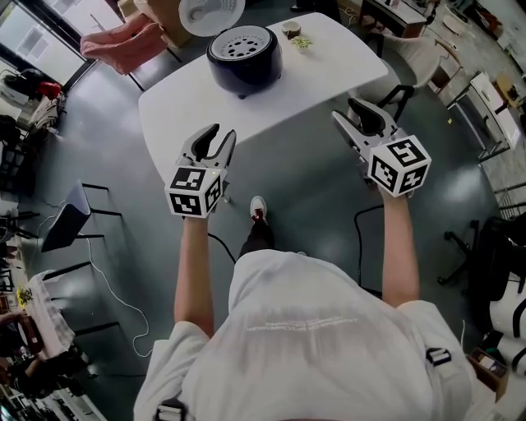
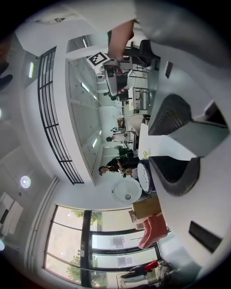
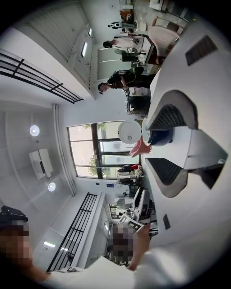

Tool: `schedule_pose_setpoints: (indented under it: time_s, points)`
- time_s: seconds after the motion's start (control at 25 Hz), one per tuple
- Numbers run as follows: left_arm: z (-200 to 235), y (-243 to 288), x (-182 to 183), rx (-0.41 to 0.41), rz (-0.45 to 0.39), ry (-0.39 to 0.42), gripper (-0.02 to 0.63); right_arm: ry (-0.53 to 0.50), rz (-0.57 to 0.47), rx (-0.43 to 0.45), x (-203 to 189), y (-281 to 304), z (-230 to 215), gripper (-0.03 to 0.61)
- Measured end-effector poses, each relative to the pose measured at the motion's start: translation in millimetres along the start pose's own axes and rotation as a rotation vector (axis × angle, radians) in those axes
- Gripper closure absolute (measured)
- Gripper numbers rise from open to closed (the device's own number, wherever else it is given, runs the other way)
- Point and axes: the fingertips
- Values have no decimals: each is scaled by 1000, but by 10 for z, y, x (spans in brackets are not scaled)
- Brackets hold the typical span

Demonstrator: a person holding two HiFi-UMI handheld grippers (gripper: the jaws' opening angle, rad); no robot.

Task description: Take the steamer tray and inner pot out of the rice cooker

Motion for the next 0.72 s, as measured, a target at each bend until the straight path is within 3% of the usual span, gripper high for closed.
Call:
schedule_pose_setpoints:
  time_s: [0.32,0.72]
  points:
    - [549,747,-44,-28,3,-13,456,19,48,-46,-81,585,-467,380]
    - [1853,1743,180,-44,-2,-33,456,12,77,-47,370,2111,-941,379]
Point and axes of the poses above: the fingertips, and each gripper's own axes: y forward along the fingers, z to its left, x out of its top, and after that the axes turned 1 degree about y, right-handed
